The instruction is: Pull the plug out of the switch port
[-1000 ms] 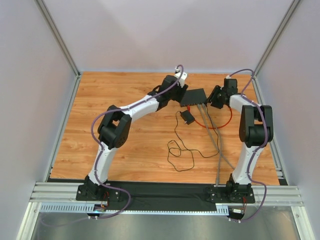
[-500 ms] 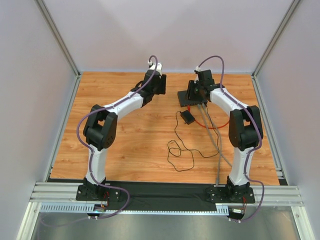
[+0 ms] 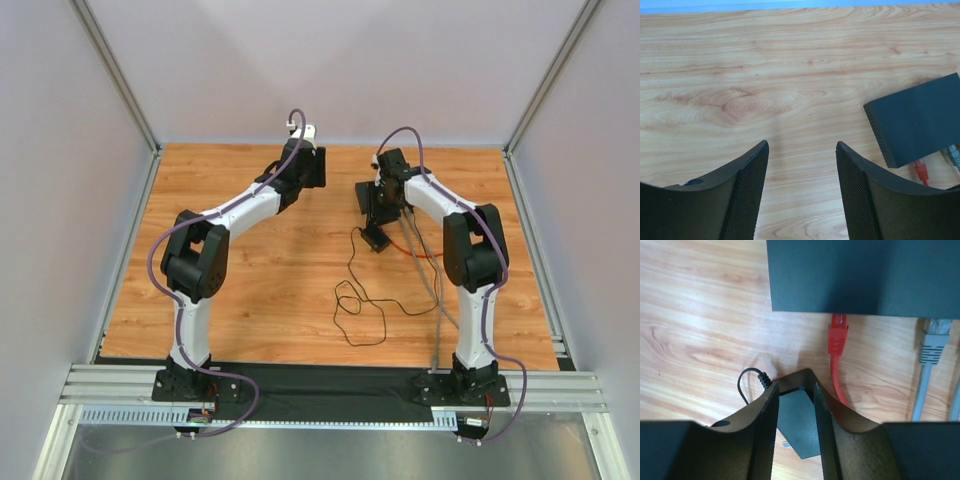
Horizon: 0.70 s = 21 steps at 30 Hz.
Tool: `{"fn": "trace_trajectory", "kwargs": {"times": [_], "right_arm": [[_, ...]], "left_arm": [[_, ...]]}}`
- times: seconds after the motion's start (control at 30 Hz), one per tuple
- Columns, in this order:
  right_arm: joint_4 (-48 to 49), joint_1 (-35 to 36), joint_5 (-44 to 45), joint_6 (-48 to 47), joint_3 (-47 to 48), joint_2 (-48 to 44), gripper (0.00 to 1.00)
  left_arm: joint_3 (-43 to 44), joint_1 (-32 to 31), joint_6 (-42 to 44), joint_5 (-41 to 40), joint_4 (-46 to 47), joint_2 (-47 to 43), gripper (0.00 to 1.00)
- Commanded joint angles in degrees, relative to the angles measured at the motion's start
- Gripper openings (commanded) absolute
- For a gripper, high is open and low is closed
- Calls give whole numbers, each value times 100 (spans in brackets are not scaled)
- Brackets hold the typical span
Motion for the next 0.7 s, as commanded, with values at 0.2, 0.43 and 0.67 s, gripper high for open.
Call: {"fn": "trace_trajectory", "kwargs": {"times": [0.2, 0.43, 0.67], "right_arm": [[-1433, 132, -824, -1118, -112, -513, 29], [-331, 0, 401, -541, -463, -1489, 37], [518, -728, 1442, 252, -237, -1201, 41]], "left_arm": [[-29, 18, -57, 135, 55, -367, 64], [-187, 27, -487, 468, 168, -429, 61], [-838, 10, -1972, 1567, 1408, -280, 43]]}}
